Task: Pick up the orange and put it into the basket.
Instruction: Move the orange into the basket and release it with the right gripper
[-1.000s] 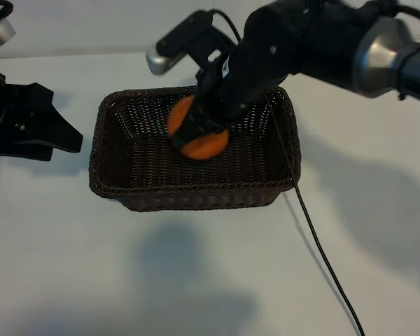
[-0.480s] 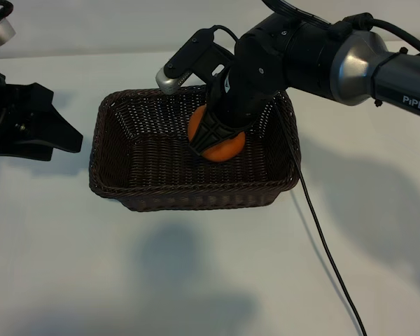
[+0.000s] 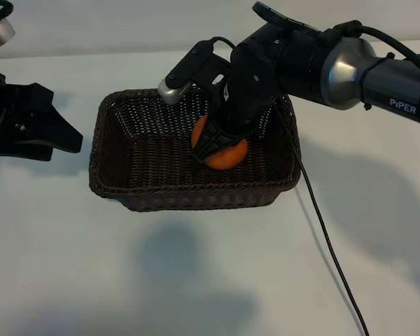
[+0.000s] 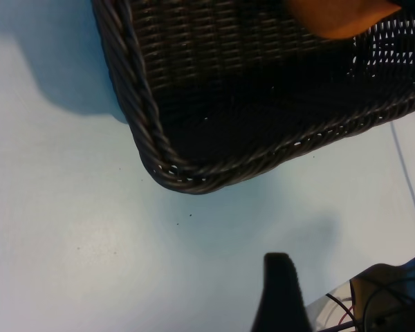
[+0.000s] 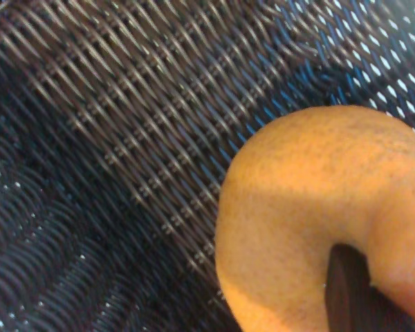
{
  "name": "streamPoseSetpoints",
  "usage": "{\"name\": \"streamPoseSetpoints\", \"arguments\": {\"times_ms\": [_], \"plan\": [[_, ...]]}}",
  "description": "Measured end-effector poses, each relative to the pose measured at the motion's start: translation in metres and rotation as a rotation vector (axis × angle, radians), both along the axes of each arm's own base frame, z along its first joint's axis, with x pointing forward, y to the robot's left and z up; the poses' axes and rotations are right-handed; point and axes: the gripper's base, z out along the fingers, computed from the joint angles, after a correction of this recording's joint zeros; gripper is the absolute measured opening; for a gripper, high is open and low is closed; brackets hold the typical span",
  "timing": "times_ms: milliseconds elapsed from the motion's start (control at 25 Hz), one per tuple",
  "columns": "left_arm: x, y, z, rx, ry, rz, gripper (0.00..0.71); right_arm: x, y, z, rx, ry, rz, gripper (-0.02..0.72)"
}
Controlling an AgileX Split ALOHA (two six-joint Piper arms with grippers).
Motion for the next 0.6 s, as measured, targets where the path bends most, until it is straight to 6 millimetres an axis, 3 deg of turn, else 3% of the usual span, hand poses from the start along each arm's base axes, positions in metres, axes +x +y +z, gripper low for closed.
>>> {"name": "streamPoseSetpoints", "arguments": {"times_ms": [280,600], "plan": [[0.0,0.0,0.0,0.0,0.0,0.0,0.542,-0.0011,-0.0008,-0.0007,-0.002,0.018,-0.017,0.081],[0.0001,0.0,0.0,0.0,-0.001,0.0,0.542,-0.0021,-0.0013,-0.0009,0.001,0.037,-0.042,0.448]]}}
